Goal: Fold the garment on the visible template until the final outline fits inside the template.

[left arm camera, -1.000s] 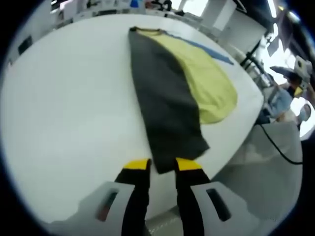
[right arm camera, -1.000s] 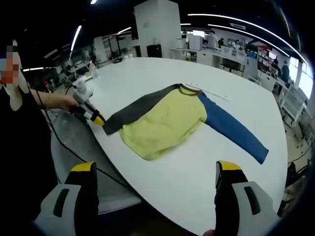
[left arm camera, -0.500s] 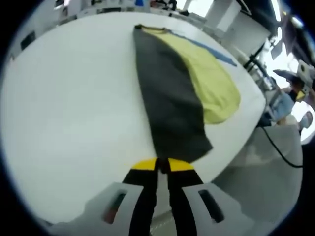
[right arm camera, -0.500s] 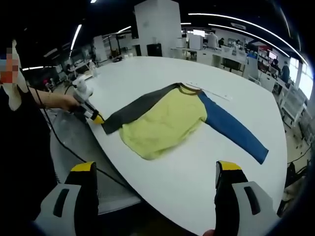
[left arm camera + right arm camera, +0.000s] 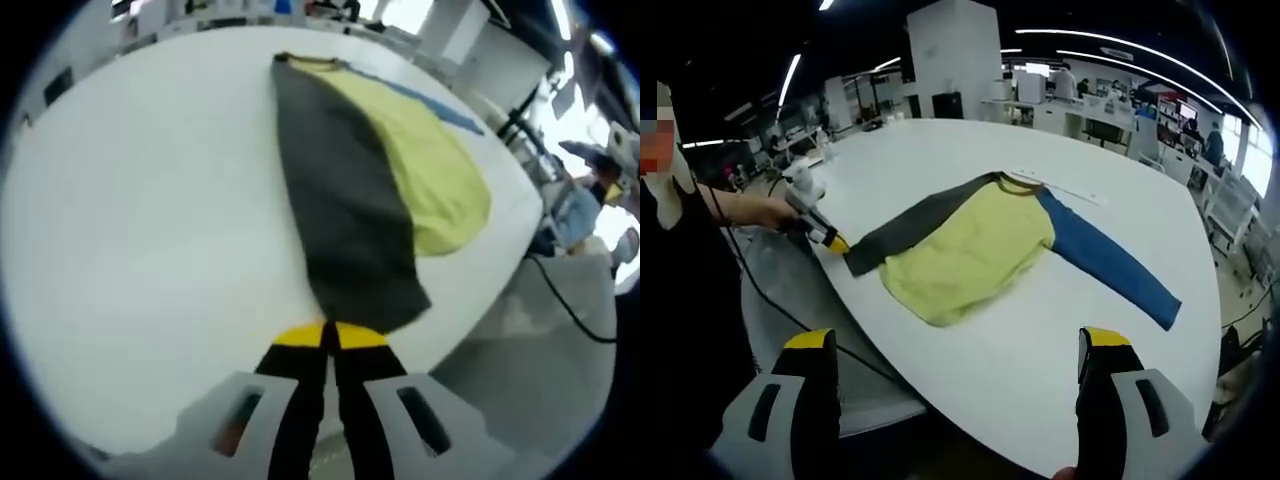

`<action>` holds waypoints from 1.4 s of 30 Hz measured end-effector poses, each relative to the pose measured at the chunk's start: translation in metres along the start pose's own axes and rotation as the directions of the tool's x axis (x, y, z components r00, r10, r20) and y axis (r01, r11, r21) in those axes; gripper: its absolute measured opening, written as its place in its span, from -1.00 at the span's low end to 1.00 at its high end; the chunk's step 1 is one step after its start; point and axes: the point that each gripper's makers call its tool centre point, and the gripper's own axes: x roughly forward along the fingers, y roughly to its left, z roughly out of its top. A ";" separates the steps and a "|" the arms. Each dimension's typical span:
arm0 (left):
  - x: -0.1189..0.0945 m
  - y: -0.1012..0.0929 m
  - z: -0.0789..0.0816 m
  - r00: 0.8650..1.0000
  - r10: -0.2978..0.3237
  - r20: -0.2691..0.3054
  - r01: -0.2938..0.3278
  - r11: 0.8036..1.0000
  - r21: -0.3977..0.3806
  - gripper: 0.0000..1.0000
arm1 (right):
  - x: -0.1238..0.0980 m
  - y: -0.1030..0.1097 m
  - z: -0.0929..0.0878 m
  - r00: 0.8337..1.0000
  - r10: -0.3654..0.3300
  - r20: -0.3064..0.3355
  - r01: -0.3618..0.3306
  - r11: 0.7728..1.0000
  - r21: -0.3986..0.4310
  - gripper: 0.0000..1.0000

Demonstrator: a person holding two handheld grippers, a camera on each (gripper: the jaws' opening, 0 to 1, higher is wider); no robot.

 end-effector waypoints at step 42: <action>-0.086 0.098 0.045 0.966 0.199 0.163 -0.166 0.967 -0.194 -1.00 | -0.033 0.013 -0.009 0.996 -0.051 0.067 0.049 0.998 0.030 0.99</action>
